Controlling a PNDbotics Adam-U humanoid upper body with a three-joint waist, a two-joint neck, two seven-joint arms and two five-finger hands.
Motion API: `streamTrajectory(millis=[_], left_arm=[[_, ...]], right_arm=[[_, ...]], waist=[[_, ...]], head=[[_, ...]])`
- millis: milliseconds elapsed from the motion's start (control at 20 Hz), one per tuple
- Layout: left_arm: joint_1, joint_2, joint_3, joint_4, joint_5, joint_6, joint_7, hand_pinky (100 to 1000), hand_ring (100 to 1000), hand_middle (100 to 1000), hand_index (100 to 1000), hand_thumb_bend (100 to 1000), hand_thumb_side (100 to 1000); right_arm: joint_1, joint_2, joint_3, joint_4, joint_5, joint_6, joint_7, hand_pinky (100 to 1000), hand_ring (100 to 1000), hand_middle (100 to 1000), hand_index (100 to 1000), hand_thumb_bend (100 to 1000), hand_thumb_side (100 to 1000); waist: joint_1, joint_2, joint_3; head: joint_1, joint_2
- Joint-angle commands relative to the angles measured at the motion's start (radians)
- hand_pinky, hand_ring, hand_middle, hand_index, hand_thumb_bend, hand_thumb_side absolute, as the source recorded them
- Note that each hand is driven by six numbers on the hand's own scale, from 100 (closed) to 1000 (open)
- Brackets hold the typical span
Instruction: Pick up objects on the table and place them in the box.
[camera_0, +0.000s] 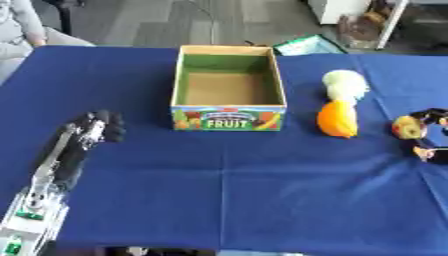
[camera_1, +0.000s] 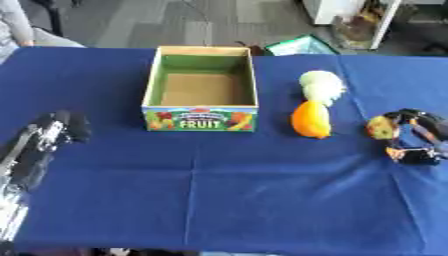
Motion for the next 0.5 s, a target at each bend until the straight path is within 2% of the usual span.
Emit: streamTrajectory(millis=[50,200,250,400,500], left_arm=[[-0.009,0.004,0.003,-0.019,-0.006,0.000,-0.002,651,638,599,683,100,698],[-0.010,0.003,0.001,-0.018,-0.007,0.001,-0.004,651,638,600,683,100,700],[-0.010,0.003,0.001,-0.018,-0.007,0.001,-0.004,651,638,600,683,100,699],[-0.011,0.003,0.001,-0.018,-0.007,0.001,-0.005,652,639,600,683,100,700],[-0.011,0.003,0.001,-0.018,-0.007,0.001,-0.005,652,639,600,683,100,701]], right_arm=[[-0.005,-0.007,0.009,0.011,0.029,0.016,-0.045,764,640,677,814,180,216],[-0.002,-0.004,0.010,0.018,0.031,0.019,-0.079,750,582,600,743,128,202],[-0.002,-0.003,0.009,0.020,0.029,0.018,-0.088,743,547,555,693,100,194],[-0.001,-0.002,0.011,0.026,0.020,0.013,-0.108,742,540,533,641,100,194],[-0.001,-0.002,0.013,0.031,0.014,0.009,-0.113,744,550,541,655,100,198]], waist=[[0.004,-0.006,0.002],[0.004,-0.004,0.001],[0.004,-0.004,0.001],[0.003,-0.004,0.001],[0.002,-0.004,0.000]], head=[[-0.006,0.005],[-0.006,0.005],[-0.006,0.005],[-0.007,0.005],[-0.007,0.005]])
